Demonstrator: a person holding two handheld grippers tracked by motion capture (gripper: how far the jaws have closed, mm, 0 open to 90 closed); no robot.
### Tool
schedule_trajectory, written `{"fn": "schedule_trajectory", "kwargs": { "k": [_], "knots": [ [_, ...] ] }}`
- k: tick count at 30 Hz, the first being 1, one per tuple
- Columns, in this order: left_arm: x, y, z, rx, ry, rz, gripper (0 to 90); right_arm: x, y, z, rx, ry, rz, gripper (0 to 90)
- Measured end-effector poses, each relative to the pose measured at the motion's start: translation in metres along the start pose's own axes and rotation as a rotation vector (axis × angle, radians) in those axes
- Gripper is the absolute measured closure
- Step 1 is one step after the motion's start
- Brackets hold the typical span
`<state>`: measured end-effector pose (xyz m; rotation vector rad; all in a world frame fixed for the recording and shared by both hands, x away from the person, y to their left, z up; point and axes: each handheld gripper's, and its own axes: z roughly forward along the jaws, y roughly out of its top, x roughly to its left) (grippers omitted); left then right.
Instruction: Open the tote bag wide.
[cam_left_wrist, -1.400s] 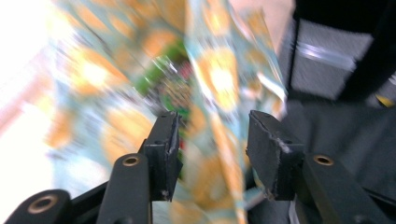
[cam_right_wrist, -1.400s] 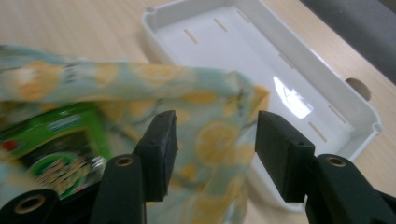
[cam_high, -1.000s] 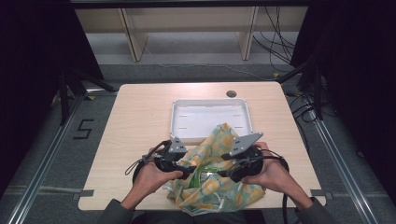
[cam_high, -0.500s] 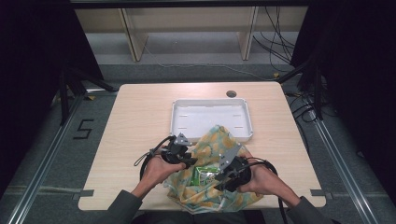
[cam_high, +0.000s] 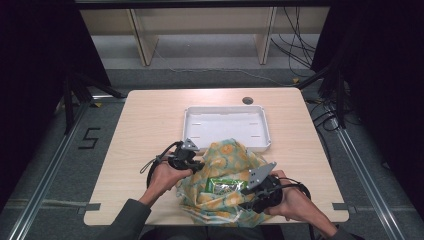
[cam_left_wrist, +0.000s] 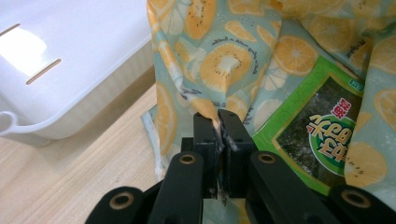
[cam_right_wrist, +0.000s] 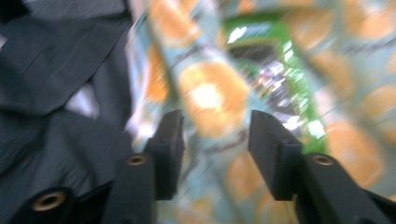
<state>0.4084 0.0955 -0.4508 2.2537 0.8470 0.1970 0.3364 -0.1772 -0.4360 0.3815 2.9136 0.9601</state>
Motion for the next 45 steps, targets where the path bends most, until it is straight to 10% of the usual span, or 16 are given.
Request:
{"fn": "schedule_trajectory", "kwargs": {
  "k": [8,12,13,15,25,31,36,40,45],
  "knots": [
    [0.003,0.000,-0.003,-0.010,-0.005,0.004,85.7,0.000,0.032,0.020,-0.008,0.051,-0.039,40.8],
    [0.004,0.000,-0.004,-0.015,-0.002,-0.007,85.8,-0.001,0.038,0.032,0.065,0.107,-0.063,58.3],
    [0.005,0.000,-0.004,-0.012,-0.002,-0.001,86.0,0.000,0.038,0.036,0.098,0.153,-0.092,77.5],
    [0.008,-0.001,-0.005,-0.013,0.002,-0.011,86.3,0.004,0.035,0.034,0.111,0.168,-0.098,87.5],
    [0.019,0.002,-0.001,-0.003,0.040,-0.022,87.2,0.040,0.023,0.029,0.113,0.252,-0.040,90.0],
    [0.023,0.002,-0.001,-0.016,0.045,-0.042,85.8,0.033,0.024,0.037,0.099,0.253,0.006,82.6],
    [0.019,0.001,-0.022,-0.090,0.007,-0.101,66.4,0.023,0.028,0.020,0.035,0.170,0.041,54.4],
    [0.006,0.000,-0.055,-0.147,-0.005,-0.085,53.9,0.007,0.038,-0.008,-0.085,0.096,0.060,48.1],
    [-0.012,-0.017,-0.081,-0.164,-0.019,-0.046,56.8,-0.023,0.042,-0.019,-0.087,0.024,0.117,45.8]
  ]
}}
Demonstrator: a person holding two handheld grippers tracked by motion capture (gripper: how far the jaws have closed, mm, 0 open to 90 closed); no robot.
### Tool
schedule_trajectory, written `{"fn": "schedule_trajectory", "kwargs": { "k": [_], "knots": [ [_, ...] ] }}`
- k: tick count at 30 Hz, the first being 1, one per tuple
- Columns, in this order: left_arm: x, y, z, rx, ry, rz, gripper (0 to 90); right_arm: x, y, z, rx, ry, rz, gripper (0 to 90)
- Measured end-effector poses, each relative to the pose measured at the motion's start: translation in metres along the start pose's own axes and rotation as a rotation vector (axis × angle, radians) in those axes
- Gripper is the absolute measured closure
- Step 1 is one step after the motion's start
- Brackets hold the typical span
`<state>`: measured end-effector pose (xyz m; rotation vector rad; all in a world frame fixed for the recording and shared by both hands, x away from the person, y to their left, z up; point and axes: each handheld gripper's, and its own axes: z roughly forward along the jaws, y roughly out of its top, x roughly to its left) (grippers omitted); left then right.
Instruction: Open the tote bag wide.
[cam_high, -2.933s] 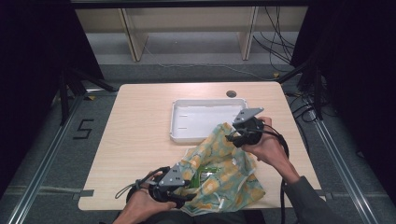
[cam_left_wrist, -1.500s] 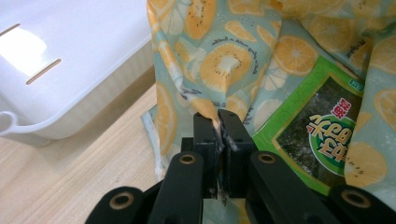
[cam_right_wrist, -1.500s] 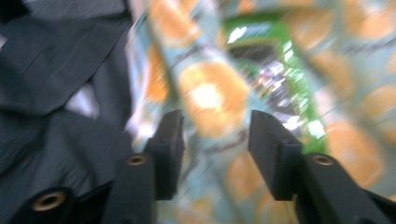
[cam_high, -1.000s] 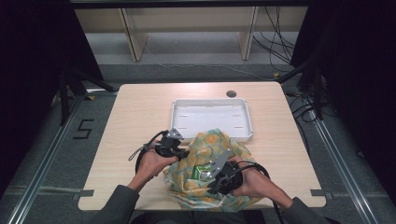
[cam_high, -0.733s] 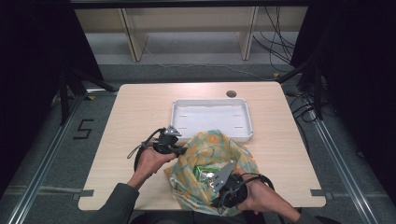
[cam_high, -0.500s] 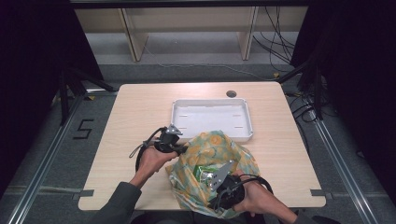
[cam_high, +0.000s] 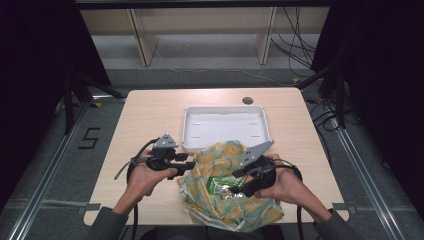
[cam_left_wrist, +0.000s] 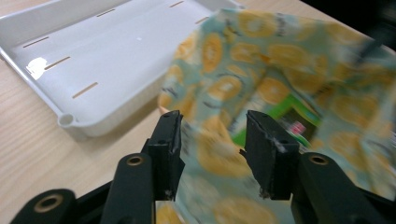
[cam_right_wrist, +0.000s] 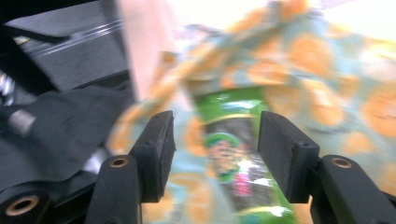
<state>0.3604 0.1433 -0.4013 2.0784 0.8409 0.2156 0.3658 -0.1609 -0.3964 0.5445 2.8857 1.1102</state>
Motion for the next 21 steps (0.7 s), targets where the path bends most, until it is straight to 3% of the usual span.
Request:
{"fn": "schedule_trajectory", "kwargs": {
  "k": [2,3,4,6,8,9,11,12,13,14,15,17,18,19,21],
  "knots": [
    [-0.010,-0.013,-0.008,-0.008,-0.018,-0.001,58.1,-0.013,0.001,0.004,0.030,-0.019,0.042,44.8],
    [-0.020,-0.028,-0.013,-0.027,-0.039,-0.007,61.1,-0.025,0.000,0.012,0.044,-0.026,0.042,44.4],
    [-0.020,-0.028,-0.013,-0.027,-0.039,-0.007,62.8,-0.025,0.000,0.012,0.044,-0.026,0.042,44.4],
    [-0.032,-0.043,-0.013,-0.017,-0.068,-0.010,67.1,-0.033,-0.003,0.025,0.093,-0.005,0.096,43.1],
    [-0.050,-0.061,-0.006,0.018,-0.106,-0.010,72.9,-0.037,-0.004,0.033,0.121,0.004,0.105,41.3],
    [-0.053,-0.066,-0.002,0.038,-0.111,0.023,75.8,-0.037,-0.004,0.037,0.131,0.008,0.120,40.2],
    [-0.063,-0.078,0.008,0.081,-0.129,0.005,80.0,-0.039,-0.003,0.044,0.148,0.020,0.118,39.5],
    [-0.065,-0.082,0.013,0.097,-0.142,0.008,81.5,-0.039,-0.003,0.046,0.165,0.020,0.133,38.6],
    [-0.067,-0.085,0.017,0.102,-0.149,-0.001,83.3,-0.042,-0.002,0.049,0.160,0.032,0.104,38.1],
    [-0.068,-0.086,0.022,0.111,-0.147,0.022,85.0,-0.042,-0.002,0.052,0.166,0.036,0.103,37.6],
    [-0.073,-0.088,0.027,0.115,-0.152,0.000,86.2,-0.042,-0.002,0.055,0.176,0.035,0.107,36.6],
    [-0.077,-0.090,0.037,0.145,-0.165,0.046,87.4,-0.041,-0.002,0.060,0.206,0.046,0.113,34.7],
    [-0.081,-0.092,0.043,0.159,-0.167,0.034,87.5,-0.042,-0.002,0.063,0.205,0.041,0.095,34.3],
    [-0.081,-0.092,0.043,0.159,-0.167,0.034,87.7,-0.040,-0.002,0.064,0.223,0.036,0.126,33.7],
    [-0.086,-0.092,0.055,0.173,-0.174,0.065,87.8,-0.042,-0.002,0.070,0.228,0.048,0.113,31.9]
  ]
}}
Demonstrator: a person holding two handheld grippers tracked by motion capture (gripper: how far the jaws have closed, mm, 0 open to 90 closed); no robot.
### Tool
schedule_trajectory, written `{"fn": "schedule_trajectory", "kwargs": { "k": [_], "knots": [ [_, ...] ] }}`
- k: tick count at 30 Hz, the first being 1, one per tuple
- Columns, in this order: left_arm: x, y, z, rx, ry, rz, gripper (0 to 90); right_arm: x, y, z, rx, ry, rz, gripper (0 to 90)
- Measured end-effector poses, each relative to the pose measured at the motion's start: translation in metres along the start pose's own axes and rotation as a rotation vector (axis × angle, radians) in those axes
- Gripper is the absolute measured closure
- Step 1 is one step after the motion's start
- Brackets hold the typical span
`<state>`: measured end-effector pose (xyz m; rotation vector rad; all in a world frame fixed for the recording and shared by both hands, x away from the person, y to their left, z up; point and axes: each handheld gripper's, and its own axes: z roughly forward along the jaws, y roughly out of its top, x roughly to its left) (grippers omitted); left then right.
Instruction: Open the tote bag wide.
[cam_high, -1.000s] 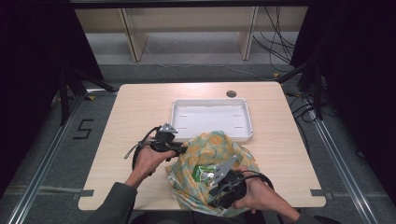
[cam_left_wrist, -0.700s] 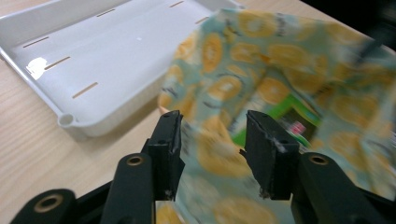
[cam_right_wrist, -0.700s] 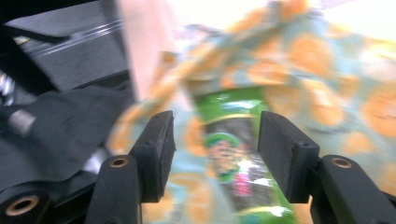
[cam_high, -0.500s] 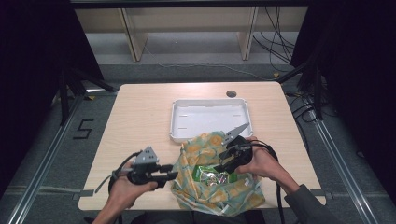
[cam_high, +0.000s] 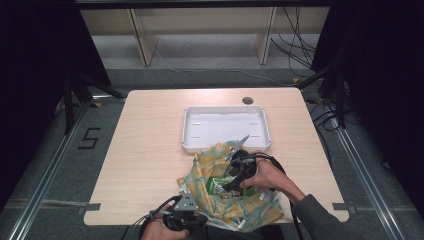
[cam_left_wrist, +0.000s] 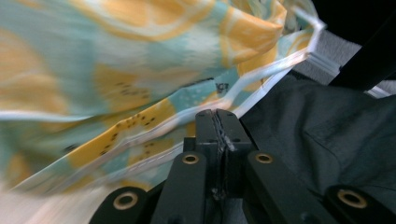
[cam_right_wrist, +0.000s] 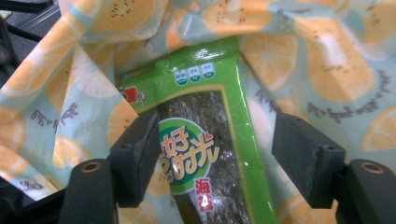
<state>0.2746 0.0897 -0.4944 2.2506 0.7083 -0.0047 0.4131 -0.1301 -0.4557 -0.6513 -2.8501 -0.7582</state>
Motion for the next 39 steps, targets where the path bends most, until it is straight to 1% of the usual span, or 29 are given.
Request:
{"fn": "schedule_trajectory", "kwargs": {
  "k": [1,2,4,5,7,9,10,12,13,14,17,18,19,20,21,22,23,25,26,28,29,31,33,34,35,36,37,38,39],
  "knots": [
    [0.000,0.000,0.000,0.000,0.000,0.000,87.8,0.000,0.000,0.000,0.000,0.000,0.000,31.9],
    [-0.002,0.001,0.005,-0.007,0.003,-0.027,87.8,0.000,0.000,0.002,0.012,-0.003,0.029,31.2],
    [-0.004,0.003,0.010,-0.004,0.005,-0.013,87.8,-0.001,0.001,0.007,0.030,0.007,0.031,30.5],
    [-0.006,0.004,0.016,-0.003,0.001,-0.007,87.7,-0.002,0.001,0.010,0.043,0.001,0.056,29.9],
    [-0.007,0.004,0.019,-0.004,0.008,-0.012,87.6,-0.003,0.001,0.013,0.045,0.008,0.051,29.1],
    [-0.004,0.006,0.023,0.005,0.010,0.009,87.3,-0.004,0.001,0.017,0.061,0.022,0.063,28.9],
    [-0.004,0.007,0.024,-0.004,0.010,-0.007,87.3,-0.005,0.001,0.017,0.072,0.015,0.085,28.2],
    [-0.004,0.007,0.025,-0.019,0.005,-0.007,87.3,-0.007,0.000,0.018,0.073,0.023,0.085,27.8],
    [-0.002,0.008,0.025,-0.020,0.020,-0.015,87.3,-0.009,-0.001,0.021,0.080,0.049,0.099,26.5],
    [-0.002,0.008,0.025,-0.020,0.020,-0.015,87.3,-0.009,-0.001,0.021,0.080,0.049,0.099,26.5],
    [0.000,0.011,0.026,-0.024,0.020,0.010,87.4,-0.012,-0.002,0.026,0.100,0.070,0.106,26.6],
    [0.000,0.012,0.028,-0.040,0.022,-0.031,87.4,-0.010,-0.002,0.025,0.123,0.066,0.147,26.8],
    [0.000,0.012,0.028,-0.040,0.022,-0.031,87.5,-0.010,-0.002,0.025,0.123,0.066,0.147,26.8],
    [0.002,0.012,0.028,-0.033,0.028,-0.005,87.5,-0.011,-0.002,0.027,0.120,0.078,0.137,27.1],
    [0.003,0.012,0.029,-0.027,0.028,-0.002,87.7,-0.013,-0.003,0.028,0.123,0.069,0.130,27.6],
    [0.003,0.013,0.031,-0.030,0.033,-0.008,87.7,-0.012,-0.002,0.028,0.124,0.074,0.144,27.9],
    [0.004,0.013,0.031,-0.018,0.041,0.002,87.8,-0.013,-0.002,0.029,0.108,0.109,0.132,28.2],
    [0.003,0.013,0.032,-0.025,0.042,-0.003,88.2,-0.013,-0.002,0.029,0.109,0.105,0.131,29.3],
    [0.003,0.013,0.034,-0.029,0.042,-0.010,88.3,-0.013,-0.002,0.029,0.108,0.122,0.123,30.7],
    [0.003,0.013,0.035,-0.033,0.042,-0.009,88.6,-0.014,-0.002,0.029,0.109,0.127,0.129,32.5],
    [0.004,0.014,0.034,-0.028,0.047,-0.004,88.6,-0.013,-0.002,0.027,0.117,0.142,0.145,34.4],
    [0.005,0.014,0.033,-0.013,0.041,0.012,88.6,-0.013,-0.002,0.026,0.110,0.144,0.142,35.6],
    [0.004,0.013,0.034,-0.022,0.043,-0.020,88.7,-0.013,-0.002,0.023,0.111,0.131,0.131,38.4],
    [0.004,0.013,0.033,-0.024,0.043,-0.016,88.8,-0.011,-0.001,0.022,0.101,0.141,0.135,40.0],
    [0.005,0.014,0.032,-0.018,0.045,0.007,88.8,-0.010,0.001,0.017,0.075,0.146,0.121,44.9],
    [0.005,0.014,0.032,-0.017,0.046,0.010,88.8,-0.011,0.001,0.012,0.082,0.122,0.115,46.6],
    [0.005,0.014,0.032,-0.017,0.046,0.010,88.8,-0.012,0.001,0.011,0.071,0.129,0.105,47.9],
    [0.004,0.013,0.034,-0.017,0.045,-0.017,88.8,-0.011,0.002,0.008,0.052,0.147,0.107,50.5],
    [0.004,0.013,0.034,-0.017,0.045,-0.017,88.8,-0.012,0.002,0.006,0.043,0.150,0.096,53.3]
  ]
}}
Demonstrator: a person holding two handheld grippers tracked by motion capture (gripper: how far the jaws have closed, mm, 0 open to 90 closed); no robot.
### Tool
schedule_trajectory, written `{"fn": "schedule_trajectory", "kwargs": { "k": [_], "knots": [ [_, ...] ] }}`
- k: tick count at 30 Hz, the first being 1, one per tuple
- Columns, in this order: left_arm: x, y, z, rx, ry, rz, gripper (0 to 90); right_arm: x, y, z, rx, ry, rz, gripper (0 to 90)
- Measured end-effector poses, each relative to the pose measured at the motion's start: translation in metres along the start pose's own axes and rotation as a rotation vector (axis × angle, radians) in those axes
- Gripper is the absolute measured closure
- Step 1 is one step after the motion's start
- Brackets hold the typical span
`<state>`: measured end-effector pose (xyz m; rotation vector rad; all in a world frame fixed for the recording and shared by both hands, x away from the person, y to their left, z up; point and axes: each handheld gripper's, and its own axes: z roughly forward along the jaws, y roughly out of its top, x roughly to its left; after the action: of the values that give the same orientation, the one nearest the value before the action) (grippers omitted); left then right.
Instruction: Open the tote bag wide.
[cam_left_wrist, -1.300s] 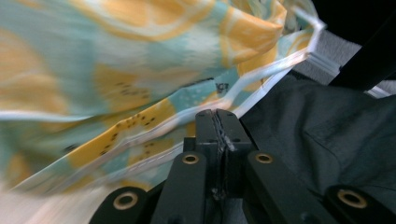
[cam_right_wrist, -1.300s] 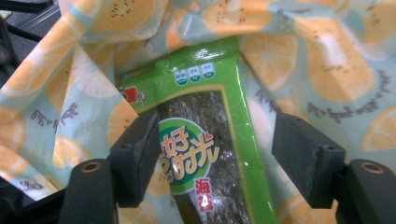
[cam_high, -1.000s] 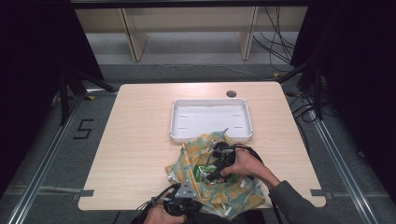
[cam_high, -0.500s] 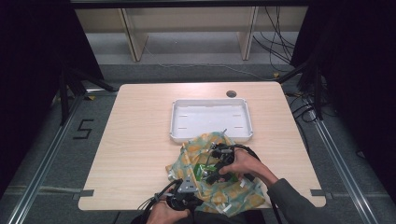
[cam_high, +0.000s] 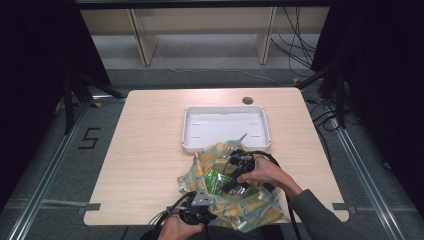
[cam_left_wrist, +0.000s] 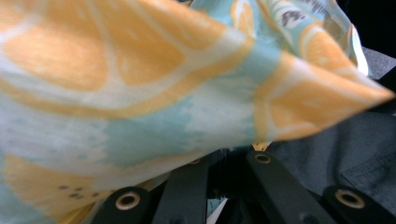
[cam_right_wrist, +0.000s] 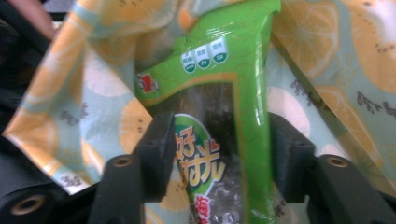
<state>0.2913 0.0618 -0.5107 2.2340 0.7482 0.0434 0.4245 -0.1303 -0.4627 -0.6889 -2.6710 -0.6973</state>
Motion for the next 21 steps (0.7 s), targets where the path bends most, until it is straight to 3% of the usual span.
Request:
{"fn": "schedule_trajectory", "kwargs": {
  "k": [3,4,8,9,10,13,15,18,20,21],
  "knots": [
    [0.000,0.000,0.000,0.001,0.000,0.000,88.8,0.002,0.000,-0.006,-0.018,0.001,-0.001,60.6],
    [0.000,0.000,0.000,-0.001,0.001,0.001,88.7,0.003,0.001,-0.008,-0.053,0.032,-0.051,64.0],
    [-0.001,0.000,0.000,-0.019,0.006,-0.014,88.6,0.010,0.003,-0.016,-0.060,0.036,-0.043,69.2],
    [0.001,0.001,-0.002,-0.005,0.009,0.019,88.5,0.011,0.003,-0.018,-0.060,0.035,-0.042,71.4],
    [0.001,0.001,-0.002,-0.005,0.009,0.019,88.5,0.011,0.003,-0.018,-0.060,0.035,-0.042,71.4],
    [0.002,0.003,-0.005,-0.027,0.015,0.006,88.5,0.014,0.005,-0.017,-0.091,0.066,-0.109,74.1],
    [0.004,0.004,-0.007,-0.024,0.019,0.006,88.5,0.018,0.005,-0.020,-0.060,0.037,-0.058,74.6],
    [0.005,0.003,-0.008,-0.030,0.015,-0.004,88.5,0.018,0.006,-0.020,-0.066,0.049,-0.080,75.0],
    [0.006,0.003,-0.008,-0.025,0.014,0.014,88.4,0.019,0.006,-0.020,-0.065,0.044,-0.078,75.1],
    [0.004,0.003,-0.007,-0.026,0.011,-0.010,88.4,0.019,0.006,-0.020,-0.063,0.039,-0.073,75.2]
  ]
}}
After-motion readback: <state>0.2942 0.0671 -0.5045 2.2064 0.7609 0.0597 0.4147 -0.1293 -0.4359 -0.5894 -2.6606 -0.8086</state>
